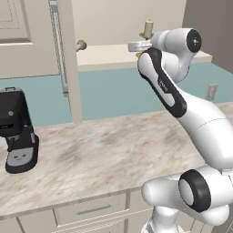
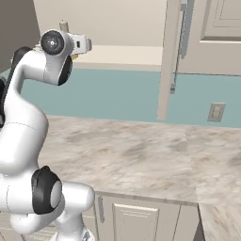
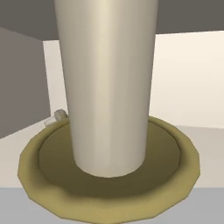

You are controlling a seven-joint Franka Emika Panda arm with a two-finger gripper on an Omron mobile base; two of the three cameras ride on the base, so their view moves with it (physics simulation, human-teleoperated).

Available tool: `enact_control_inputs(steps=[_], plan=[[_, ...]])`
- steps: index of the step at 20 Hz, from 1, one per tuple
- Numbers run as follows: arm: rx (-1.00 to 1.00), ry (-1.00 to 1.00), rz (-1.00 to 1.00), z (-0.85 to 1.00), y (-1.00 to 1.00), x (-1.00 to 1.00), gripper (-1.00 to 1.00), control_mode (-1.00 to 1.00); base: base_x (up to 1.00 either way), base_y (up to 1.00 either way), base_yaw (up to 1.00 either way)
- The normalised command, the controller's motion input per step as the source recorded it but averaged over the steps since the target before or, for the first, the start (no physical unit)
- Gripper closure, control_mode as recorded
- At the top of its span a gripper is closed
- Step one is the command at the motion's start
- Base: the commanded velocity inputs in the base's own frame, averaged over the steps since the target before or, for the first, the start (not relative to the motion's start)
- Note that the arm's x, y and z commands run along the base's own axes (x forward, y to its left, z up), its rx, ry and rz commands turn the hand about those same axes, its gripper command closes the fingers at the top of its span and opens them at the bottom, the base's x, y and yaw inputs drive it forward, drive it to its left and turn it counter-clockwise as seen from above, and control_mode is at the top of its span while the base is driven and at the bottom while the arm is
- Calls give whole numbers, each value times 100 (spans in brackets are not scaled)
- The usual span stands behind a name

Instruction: Pick the candle and candle from the dining table and place them in the open cabinet. Close the cabinet after placing the objects.

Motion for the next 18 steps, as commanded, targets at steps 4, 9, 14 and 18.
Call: enact_control_inputs(steps=[4, 9, 14, 18], plan=[[0, 0, 0, -11, 0, 47, 100, -100, 0, 0, 0], [0, 0, 0, -7, 0, 43, 100, -100, 0, 0, 0], [0, 0, 0, -2, -1, 41, 100, -100, 0, 0, 0], [0, 0, 0, -2, 0, 43, 100, -100, 0, 0, 0]])
